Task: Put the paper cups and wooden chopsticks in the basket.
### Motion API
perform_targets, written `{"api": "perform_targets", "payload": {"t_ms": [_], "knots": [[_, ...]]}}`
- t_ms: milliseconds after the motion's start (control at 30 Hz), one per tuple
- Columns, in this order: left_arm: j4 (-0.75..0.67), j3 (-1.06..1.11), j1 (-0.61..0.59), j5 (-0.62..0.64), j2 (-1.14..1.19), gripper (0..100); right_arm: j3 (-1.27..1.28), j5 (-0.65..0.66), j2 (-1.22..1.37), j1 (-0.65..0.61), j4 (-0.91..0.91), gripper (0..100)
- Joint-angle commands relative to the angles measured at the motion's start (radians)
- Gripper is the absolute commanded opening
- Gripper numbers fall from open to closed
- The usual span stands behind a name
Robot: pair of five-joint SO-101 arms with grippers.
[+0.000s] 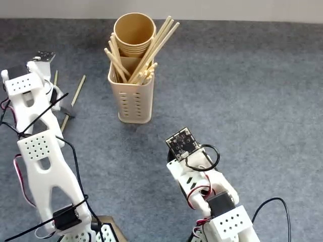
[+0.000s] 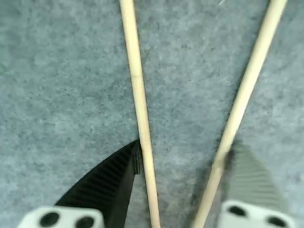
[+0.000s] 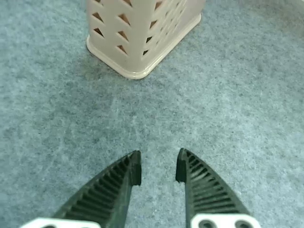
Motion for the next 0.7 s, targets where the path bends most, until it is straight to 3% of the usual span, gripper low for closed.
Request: {"api": "perform_targets", "payload": {"t_ms": [0, 33, 200, 400, 500, 667], "knots": [[-0.015, 0.002, 0.002, -0.006, -0.007, 5, -0.004, 0.009, -0.005, -0.005, -0.012, 13.9], [-0.015, 0.002, 0.01, -0.006, -0.007, 1, -0.004, 0.009, -0.005, -0.005, -0.012, 13.9], [-0.008, 0.002, 0.025, -0.005, -0.007, 0, -0.004, 0.009, -0.005, -0.005, -0.012, 13.9], [-0.006, 0.01, 0.045, -0.011, 0.001, 8, -0.004, 0.009, -0.005, -0.005, -0.012, 13.9], [-0.006, 0.007, 0.048, -0.003, 0.001, 1, -0.004, 0.009, -0.005, -0.005, -0.012, 13.9], [-0.006, -0.094, 0.05, 0.058, -0.051, 0, -0.004, 0.009, -0.005, -0.005, -0.012, 13.9]]}}
